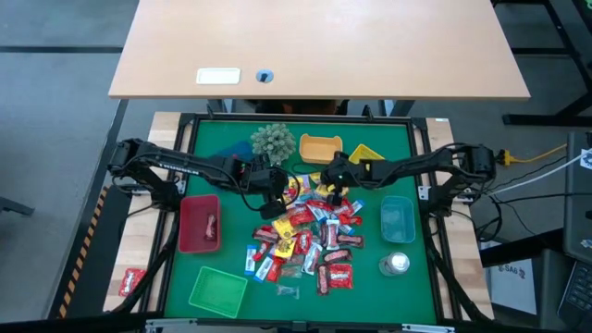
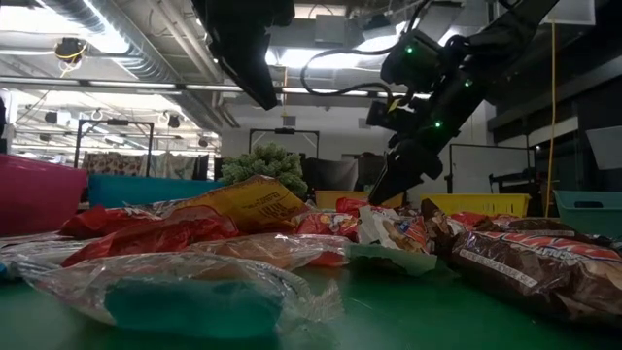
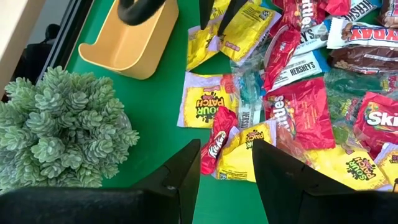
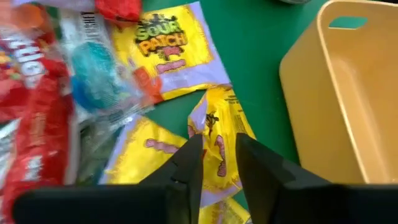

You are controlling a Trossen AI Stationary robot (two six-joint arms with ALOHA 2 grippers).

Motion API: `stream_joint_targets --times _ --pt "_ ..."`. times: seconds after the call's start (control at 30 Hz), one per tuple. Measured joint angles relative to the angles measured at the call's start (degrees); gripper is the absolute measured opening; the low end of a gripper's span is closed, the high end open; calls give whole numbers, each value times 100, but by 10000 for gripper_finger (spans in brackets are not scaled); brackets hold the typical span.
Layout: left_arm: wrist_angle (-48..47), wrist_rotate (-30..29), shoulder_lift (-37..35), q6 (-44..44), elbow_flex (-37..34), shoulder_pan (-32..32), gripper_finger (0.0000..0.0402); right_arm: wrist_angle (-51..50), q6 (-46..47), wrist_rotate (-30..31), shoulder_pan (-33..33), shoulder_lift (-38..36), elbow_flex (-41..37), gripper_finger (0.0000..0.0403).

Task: Sort candy
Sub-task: Put the yellow candy into the yellow bin

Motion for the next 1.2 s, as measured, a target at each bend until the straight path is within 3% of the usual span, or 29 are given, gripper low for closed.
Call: stream_joint_targets --times 0.2,0.47,0.57,0.73,1.2 --pt "21 1 0 0 0 0 131 60 -1 -20 -58 345 -2 77" --pt "44 1 0 6 0 0 131 222 -40 -15 -48 629 2 88" --pt "44 3 0 7 0 0 131 224 -47 -11 -48 634 4 71" --pt "44 3 0 4 0 0 131 226 -53 -7 -48 640 4 10" --pt "65 2 0 4 0 2 131 -337 -92 -17 -42 408 358 2"
